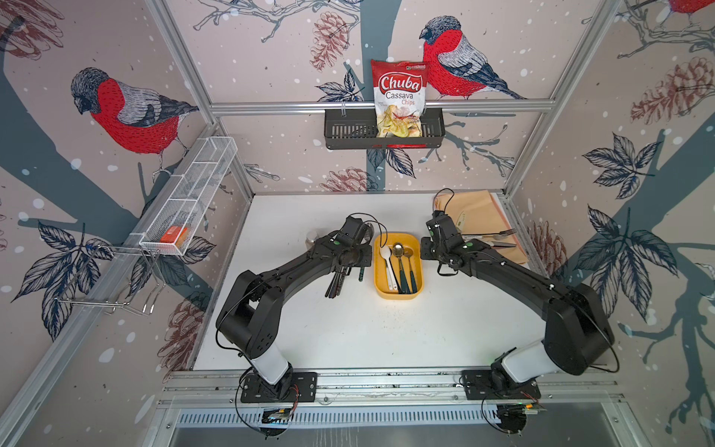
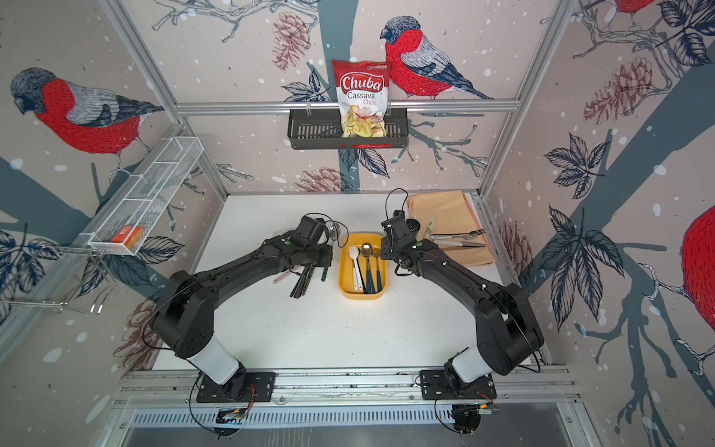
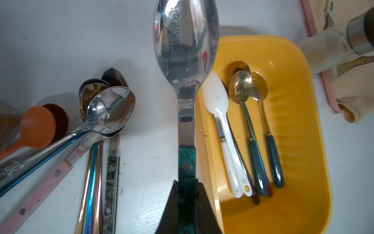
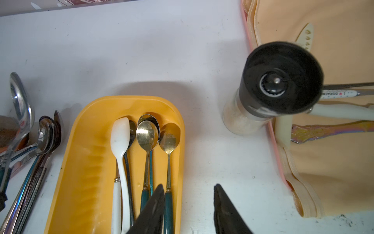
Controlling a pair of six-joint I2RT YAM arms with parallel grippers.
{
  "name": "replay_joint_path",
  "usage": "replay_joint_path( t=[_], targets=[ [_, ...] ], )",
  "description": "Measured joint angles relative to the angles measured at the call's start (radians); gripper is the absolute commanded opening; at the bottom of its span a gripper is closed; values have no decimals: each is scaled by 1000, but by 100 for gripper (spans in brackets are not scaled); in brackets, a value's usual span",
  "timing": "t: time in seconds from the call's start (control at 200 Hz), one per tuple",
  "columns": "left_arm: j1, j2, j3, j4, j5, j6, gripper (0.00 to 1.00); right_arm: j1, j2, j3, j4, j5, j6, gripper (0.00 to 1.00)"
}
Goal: Put the spoon into the storage box
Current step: Pick up the spoon from the center of the board, then place the spoon in the storage box.
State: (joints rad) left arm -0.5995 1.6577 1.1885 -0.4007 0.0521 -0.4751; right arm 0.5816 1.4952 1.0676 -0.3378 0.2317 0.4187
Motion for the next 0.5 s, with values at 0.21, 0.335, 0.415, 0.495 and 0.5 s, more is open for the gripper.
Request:
replay_joint_path(
  t=[0.21, 0.335, 0.415, 0.495, 0.5],
  targets=[
    [-37, 10, 7, 29, 34, -82, 0, -3, -76, -16, 4, 17, 0, 43],
    [-67, 41, 19, 59, 51, -128, 0, -8, -130, -32, 8, 26, 0, 43],
    [-80, 67, 35, 66, 53, -143, 0, -13, -155, -42, 9, 26, 0, 43],
    [-90, 94, 45, 82, 51, -157, 0, -20, -172, -51, 9, 29, -1, 43],
    [-90, 95, 45, 83, 51, -158, 0, -20, -173, -51, 9, 29, -1, 43]
  ],
)
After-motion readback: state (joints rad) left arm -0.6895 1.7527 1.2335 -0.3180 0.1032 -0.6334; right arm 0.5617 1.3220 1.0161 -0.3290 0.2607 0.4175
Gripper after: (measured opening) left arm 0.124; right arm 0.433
